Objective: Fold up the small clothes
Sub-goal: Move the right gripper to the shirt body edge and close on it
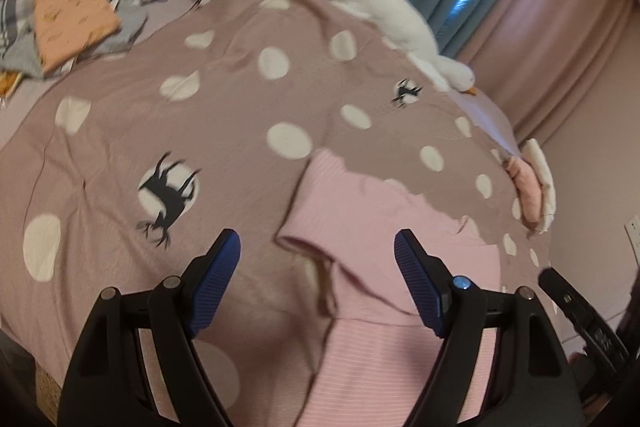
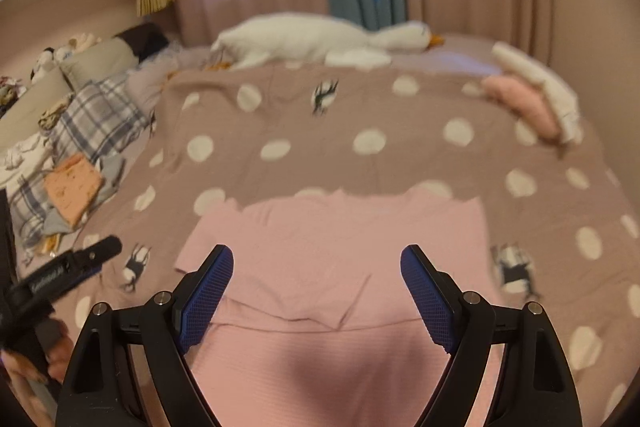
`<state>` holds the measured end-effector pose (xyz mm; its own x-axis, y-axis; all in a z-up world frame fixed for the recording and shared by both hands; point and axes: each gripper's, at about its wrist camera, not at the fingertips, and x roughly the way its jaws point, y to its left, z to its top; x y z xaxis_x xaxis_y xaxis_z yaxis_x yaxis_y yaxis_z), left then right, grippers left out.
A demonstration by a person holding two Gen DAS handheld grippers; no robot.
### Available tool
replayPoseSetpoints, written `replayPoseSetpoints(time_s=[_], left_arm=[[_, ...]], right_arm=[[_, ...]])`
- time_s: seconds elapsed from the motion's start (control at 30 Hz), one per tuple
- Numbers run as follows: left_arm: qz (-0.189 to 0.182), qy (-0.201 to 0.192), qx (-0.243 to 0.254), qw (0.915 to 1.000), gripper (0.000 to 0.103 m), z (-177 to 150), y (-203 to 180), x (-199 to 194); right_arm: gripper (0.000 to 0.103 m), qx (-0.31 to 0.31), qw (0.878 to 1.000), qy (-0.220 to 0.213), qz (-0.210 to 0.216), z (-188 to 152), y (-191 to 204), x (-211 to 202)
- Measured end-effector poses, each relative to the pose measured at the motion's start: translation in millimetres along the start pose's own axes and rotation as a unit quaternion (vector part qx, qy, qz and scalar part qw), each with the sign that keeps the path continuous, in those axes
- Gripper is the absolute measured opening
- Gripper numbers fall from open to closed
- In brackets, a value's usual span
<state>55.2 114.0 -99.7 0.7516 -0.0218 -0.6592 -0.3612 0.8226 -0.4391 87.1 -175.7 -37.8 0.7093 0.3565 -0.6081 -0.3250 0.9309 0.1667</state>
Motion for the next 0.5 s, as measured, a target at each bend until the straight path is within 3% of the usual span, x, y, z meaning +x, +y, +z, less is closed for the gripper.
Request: replayPoseSetpoints(time_s=[0.27,0.33,0.5], left_arm=[[0.016,0.027,-0.002,0.9995,0.077,-10.0,14.6,21.7],[0.017,0.031,-0.002,0.9994,0.075,-10.8,15.5,25.3],[0.022,0.039,0.003,0.9990,0.074,-12.8,14.6,31.7]], right_arm=[[0.085,0.024,0.996,0.085,-0.021,-7.0,-17.1,78.4],[0.074,0.028,0.993,0.109,-0.021,-10.8,-20.6,93.7],[0.071,0.037,0.985,0.165,-0.023,-28.5,-22.8,124.4]])
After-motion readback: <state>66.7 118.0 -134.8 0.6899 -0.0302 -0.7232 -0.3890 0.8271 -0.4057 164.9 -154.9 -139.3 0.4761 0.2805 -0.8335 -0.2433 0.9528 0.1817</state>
